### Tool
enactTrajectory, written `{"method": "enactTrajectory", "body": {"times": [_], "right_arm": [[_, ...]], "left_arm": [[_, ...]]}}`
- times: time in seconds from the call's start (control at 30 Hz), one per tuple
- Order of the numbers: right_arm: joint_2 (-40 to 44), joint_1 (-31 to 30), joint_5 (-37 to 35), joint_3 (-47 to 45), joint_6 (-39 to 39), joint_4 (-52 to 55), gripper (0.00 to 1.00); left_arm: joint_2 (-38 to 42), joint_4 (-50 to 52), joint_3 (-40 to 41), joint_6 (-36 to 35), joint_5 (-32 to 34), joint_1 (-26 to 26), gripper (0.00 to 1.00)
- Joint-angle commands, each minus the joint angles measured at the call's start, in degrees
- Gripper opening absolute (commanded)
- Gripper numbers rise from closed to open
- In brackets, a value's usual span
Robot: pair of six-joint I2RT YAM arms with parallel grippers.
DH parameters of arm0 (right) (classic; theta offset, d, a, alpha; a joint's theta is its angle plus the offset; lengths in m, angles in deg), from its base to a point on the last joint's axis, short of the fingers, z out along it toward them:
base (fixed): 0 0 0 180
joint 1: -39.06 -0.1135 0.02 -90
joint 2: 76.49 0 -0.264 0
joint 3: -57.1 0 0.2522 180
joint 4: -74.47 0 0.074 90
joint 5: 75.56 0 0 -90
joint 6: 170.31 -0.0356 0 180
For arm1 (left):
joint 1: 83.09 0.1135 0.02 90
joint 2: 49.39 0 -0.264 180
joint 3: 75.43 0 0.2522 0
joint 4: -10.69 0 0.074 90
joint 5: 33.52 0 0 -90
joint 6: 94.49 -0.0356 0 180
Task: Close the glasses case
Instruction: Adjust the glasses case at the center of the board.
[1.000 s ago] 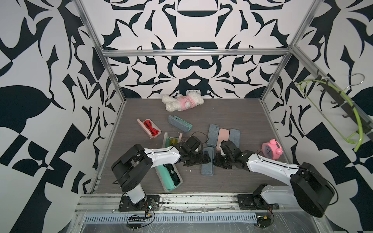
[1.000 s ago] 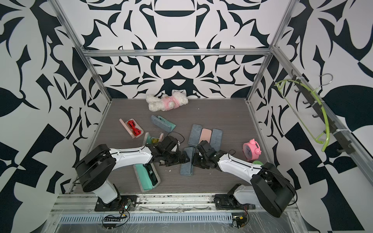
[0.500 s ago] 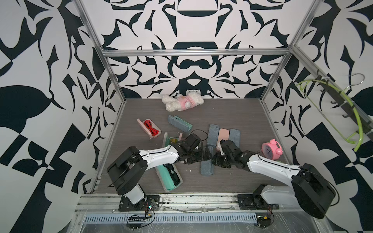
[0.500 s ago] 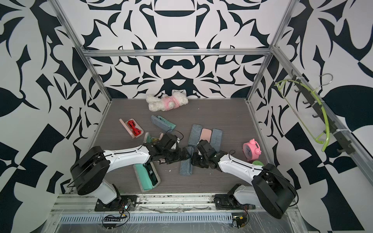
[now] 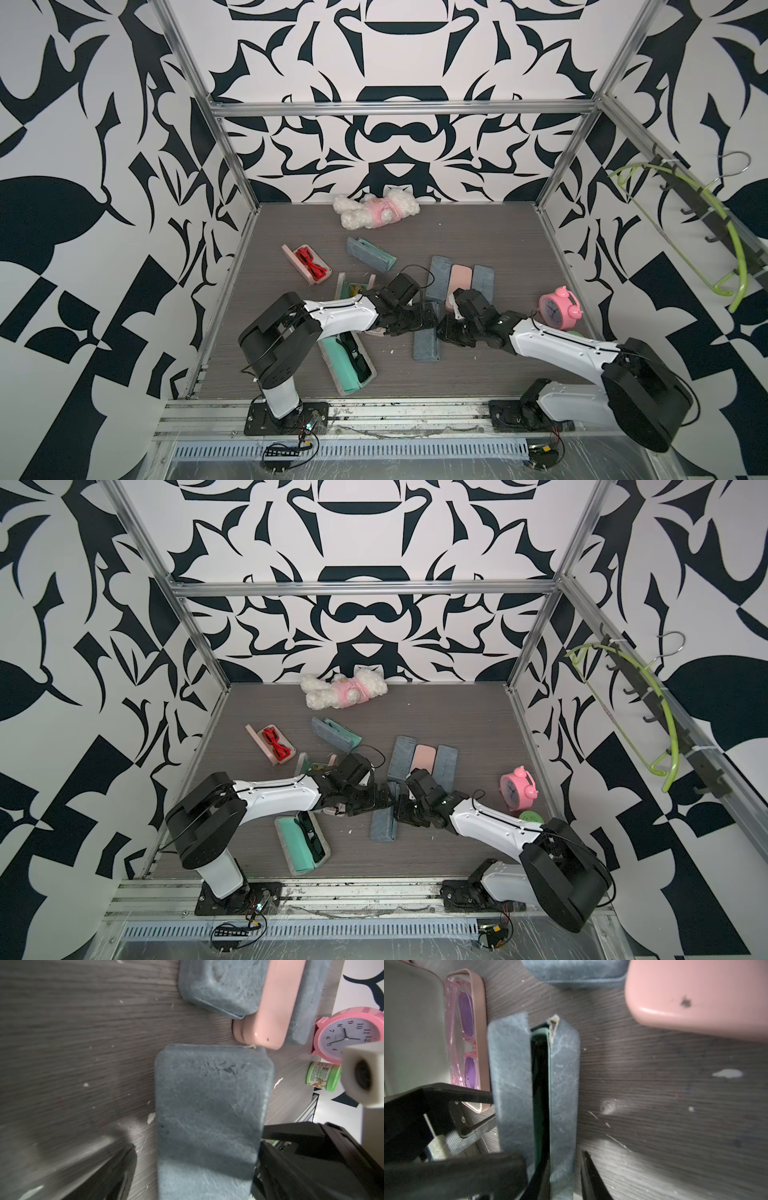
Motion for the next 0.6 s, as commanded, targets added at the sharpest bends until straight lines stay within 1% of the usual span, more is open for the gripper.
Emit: {"method": "enactTrajectory", "body": {"times": [0.0,0.07,0.13,0.2,0.27,0.37,0.57], "right_arm": [[2.1,0.0,0.2,0.2,0.3,-0.6,0.27],[2.6,0.0,0.3,0.4,0.5,-0.3,0.27],[3.0,0.1,0.3,0.7,0.7,0.3,0.27],[3.4,0.2,0.3,0.9,1.0,0.9,0.27],[3.8,0.4,0.2,0.7,1.1,1.3,0.28],[4.3,0.9,0.5,0.2,1.1,1.4,0.28],[6.0,2.6,2.4,-0.4,1.2,1.2,0.28]], "left_arm": [[-1.1,2.6,-1.6,-1.6,0.0,0.0,0.92],[-1.7,3.3,-2.0,-2.2,-0.1,0.1,0.90],[-2.3,4.0,-2.2,-2.6,-0.1,0.0,0.90],[-2.7,4.1,-2.3,-2.8,-0.3,0.1,0.86],[-3.1,4.1,-2.4,-2.9,-0.5,0.0,0.80],[-3.3,4.3,-2.4,-3.1,-0.4,0.0,0.76],[-3.9,5.3,-3.0,-3.7,0.0,0.0,0.71]]}}
